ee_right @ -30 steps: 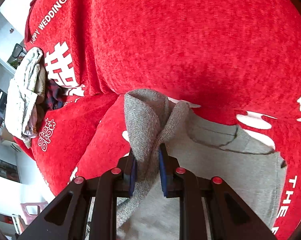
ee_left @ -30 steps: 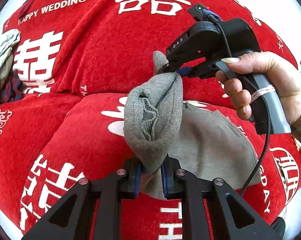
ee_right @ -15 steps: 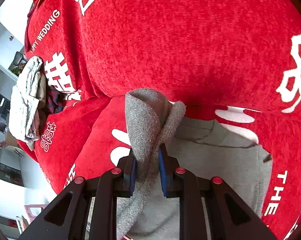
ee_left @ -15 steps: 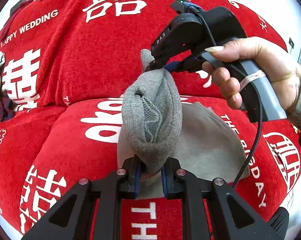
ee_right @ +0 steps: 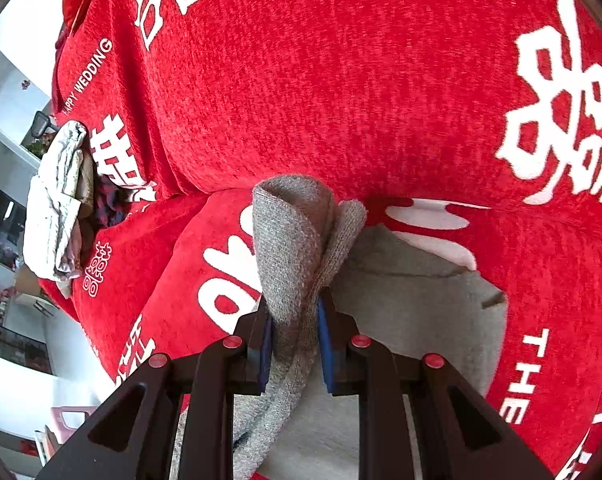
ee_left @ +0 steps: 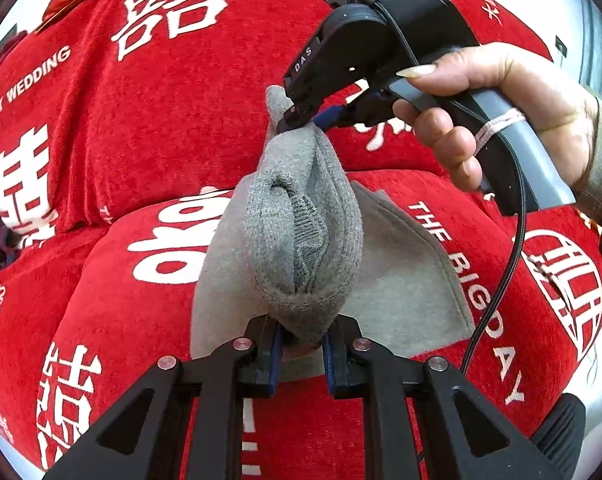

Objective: Fold small clothes
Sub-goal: 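Fold the held sweater edge over onto the sweater with both grippers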

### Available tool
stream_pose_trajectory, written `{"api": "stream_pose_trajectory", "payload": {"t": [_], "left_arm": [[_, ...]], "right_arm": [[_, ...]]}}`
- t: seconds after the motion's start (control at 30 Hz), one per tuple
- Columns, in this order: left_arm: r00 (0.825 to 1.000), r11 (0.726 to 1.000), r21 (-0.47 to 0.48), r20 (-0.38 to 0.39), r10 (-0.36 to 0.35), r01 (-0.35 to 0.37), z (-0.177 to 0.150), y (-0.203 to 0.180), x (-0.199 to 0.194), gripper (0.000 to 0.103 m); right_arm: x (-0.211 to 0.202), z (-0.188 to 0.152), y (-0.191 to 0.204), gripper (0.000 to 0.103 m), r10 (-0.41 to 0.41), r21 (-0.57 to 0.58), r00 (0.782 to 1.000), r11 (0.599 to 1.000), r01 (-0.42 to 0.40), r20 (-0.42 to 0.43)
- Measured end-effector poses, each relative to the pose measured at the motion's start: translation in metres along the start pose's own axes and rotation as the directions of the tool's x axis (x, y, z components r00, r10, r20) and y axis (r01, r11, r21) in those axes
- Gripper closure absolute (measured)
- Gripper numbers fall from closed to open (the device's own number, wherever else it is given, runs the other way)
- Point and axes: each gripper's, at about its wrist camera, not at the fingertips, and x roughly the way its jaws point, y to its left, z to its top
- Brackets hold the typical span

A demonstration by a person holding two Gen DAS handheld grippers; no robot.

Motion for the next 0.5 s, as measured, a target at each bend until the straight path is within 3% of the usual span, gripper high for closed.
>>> {"api": "stream_pose_trajectory", "payload": {"t": [0.5], "left_arm": [[0.999, 0.997, 0.082, -0.04, -0.007, 0.01, 0.002, -0.05, 0.017, 0.085]], "right_arm": [[-0.016, -0.015, -0.047, 0.082, 0.033, 0.039, 0.999, 0.999, -0.034, 0.022]]}}
